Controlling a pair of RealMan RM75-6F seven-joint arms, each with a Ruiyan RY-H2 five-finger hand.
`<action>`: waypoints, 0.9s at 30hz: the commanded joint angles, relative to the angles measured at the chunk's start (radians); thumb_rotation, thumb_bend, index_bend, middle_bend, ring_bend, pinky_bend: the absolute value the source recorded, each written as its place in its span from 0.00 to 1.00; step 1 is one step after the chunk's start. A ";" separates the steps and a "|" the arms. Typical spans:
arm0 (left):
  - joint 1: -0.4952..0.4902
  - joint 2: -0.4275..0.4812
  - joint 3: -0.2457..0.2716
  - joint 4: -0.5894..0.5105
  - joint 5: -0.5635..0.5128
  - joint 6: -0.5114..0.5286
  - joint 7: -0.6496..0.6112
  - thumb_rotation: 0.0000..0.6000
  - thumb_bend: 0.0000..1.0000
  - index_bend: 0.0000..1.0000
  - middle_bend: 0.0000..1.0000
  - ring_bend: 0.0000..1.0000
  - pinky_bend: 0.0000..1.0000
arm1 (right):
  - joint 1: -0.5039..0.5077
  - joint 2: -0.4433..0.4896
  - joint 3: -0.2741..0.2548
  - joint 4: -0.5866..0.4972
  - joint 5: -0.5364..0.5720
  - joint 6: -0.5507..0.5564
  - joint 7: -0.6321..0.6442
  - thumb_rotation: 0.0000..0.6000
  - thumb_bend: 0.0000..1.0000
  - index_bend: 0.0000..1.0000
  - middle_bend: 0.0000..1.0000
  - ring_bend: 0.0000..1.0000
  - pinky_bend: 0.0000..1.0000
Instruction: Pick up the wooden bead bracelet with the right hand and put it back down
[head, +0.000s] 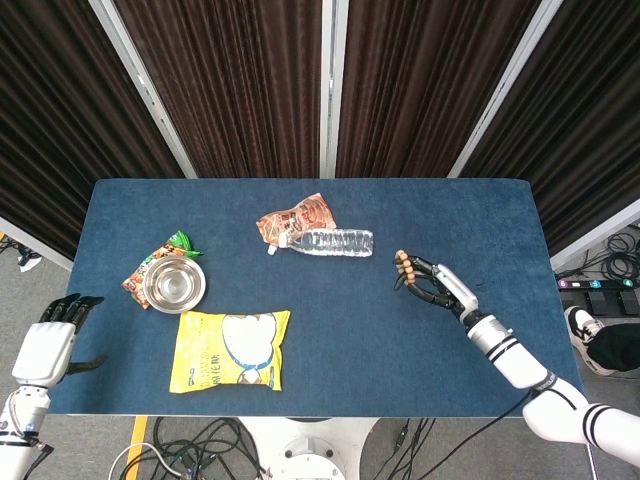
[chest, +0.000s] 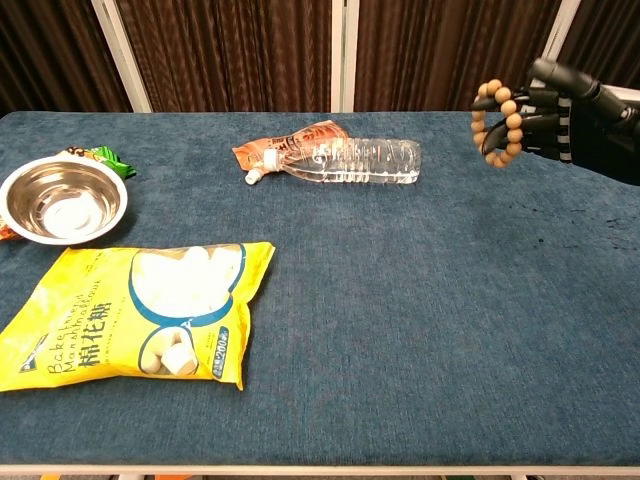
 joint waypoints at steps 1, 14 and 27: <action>-0.001 0.000 0.000 -0.002 0.000 -0.001 0.001 1.00 0.00 0.17 0.17 0.09 0.14 | 0.017 -0.008 0.005 -0.001 0.069 -0.073 -0.287 0.36 0.07 0.25 0.45 0.06 0.00; 0.003 -0.005 0.002 0.005 -0.010 -0.004 -0.007 1.00 0.00 0.17 0.17 0.09 0.14 | -0.006 -0.053 0.024 -0.044 0.241 -0.017 -1.135 0.36 0.08 0.10 0.22 0.04 0.00; 0.002 -0.046 -0.027 0.010 -0.026 0.028 0.006 1.00 0.00 0.17 0.17 0.09 0.14 | -0.245 0.093 0.038 -0.254 0.277 0.357 -1.292 0.79 0.16 0.05 0.19 0.03 0.00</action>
